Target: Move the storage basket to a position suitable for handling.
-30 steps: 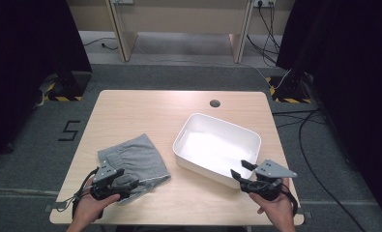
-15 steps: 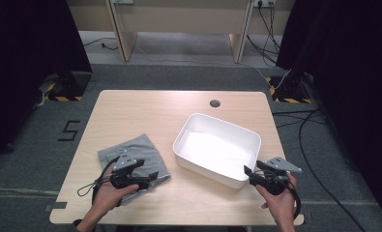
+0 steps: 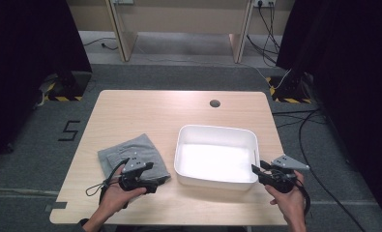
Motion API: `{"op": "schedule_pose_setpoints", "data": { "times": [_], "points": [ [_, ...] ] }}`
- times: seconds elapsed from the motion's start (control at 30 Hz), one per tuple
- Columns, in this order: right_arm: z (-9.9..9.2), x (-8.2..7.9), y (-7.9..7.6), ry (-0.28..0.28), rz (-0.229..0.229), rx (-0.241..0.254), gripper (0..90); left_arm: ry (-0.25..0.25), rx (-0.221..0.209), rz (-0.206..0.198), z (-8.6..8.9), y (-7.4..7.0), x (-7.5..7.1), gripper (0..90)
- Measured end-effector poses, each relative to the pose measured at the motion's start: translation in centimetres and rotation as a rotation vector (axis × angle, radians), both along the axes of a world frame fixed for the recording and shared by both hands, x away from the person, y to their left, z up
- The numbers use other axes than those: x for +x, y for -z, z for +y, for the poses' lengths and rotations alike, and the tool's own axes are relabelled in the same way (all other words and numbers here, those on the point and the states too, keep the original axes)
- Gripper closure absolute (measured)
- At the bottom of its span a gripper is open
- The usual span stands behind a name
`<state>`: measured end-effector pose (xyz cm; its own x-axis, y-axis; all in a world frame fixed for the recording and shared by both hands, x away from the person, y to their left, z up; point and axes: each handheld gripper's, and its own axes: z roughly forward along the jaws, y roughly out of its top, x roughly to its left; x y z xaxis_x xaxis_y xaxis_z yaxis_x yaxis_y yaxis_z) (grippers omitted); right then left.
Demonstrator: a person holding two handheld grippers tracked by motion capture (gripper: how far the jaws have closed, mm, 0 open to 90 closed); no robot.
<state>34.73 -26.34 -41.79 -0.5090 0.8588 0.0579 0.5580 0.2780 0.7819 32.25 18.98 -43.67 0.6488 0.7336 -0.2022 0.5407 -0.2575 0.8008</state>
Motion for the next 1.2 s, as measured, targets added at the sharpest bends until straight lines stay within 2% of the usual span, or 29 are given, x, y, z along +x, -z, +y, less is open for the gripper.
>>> {"op": "schedule_pose_setpoints", "data": {
  "times": [0.1,0.2,0.4,0.53,0.67,0.7,0.73,0.77,0.83,0.87,0.97,1.1,1.2],
  "points": [
    [-0.2,-0.2,-0.1,-0.005,0.002,-0.008,63.7,0.003,-0.001,0.004,-0.1,0.2,-0.3,24.4],
    [-0.3,-0.4,0.1,-0.004,0.015,0.024,62.8,0.015,0.001,0.009,-0.5,0.6,-0.5,24.5],
    [-0.4,-0.6,0.0,-0.003,0.004,0.012,61.2,0.018,0.012,0.015,-0.5,0.9,-0.6,24.5],
    [-0.5,-0.5,0.1,-0.014,-0.011,0.008,60.8,-0.013,0.022,0.017,0.4,1.1,-0.7,23.4],
    [-0.4,-0.6,0.0,-0.002,-0.023,-0.008,59.8,-0.05,0.013,0.02,2.0,1.1,-0.8,23.3],
    [-0.4,-0.7,-0.1,0.011,-0.026,-0.014,57.0,-0.062,0.008,0.02,2.5,1.1,-0.9,23.3],
    [-0.4,-0.8,-0.3,0.029,-0.039,-0.008,52.9,-0.073,0.004,0.022,3.0,1.1,-1.0,23.3],
    [-0.4,-1.0,-0.6,0.044,-0.049,0.024,51.2,-0.084,-0.001,0.022,3.4,1.0,-1.1,23.2],
    [-0.4,-1.4,-1.5,0.035,-0.076,0.083,49.0,-0.107,-0.006,0.022,4.3,0.9,-1.3,23.1],
    [-0.3,-1.6,-1.9,0.039,-0.088,0.092,46.5,-0.117,-0.008,0.021,4.7,0.9,-1.4,23.1],
    [0.4,-2.1,-2.7,0.049,-0.101,0.102,42.1,-0.148,0.005,0.008,5.7,0.9,-1.6,22.9],
    [1.5,-2.6,-2.9,0.045,-0.094,0.093,39.0,-0.182,0.029,0.002,6.7,1.1,-1.8,22.9],
    [2.2,-2.9,-3.2,0.027,-0.094,0.098,38.1,-0.207,0.048,0.001,7.3,1.4,-1.8,22.9]
  ]
}}
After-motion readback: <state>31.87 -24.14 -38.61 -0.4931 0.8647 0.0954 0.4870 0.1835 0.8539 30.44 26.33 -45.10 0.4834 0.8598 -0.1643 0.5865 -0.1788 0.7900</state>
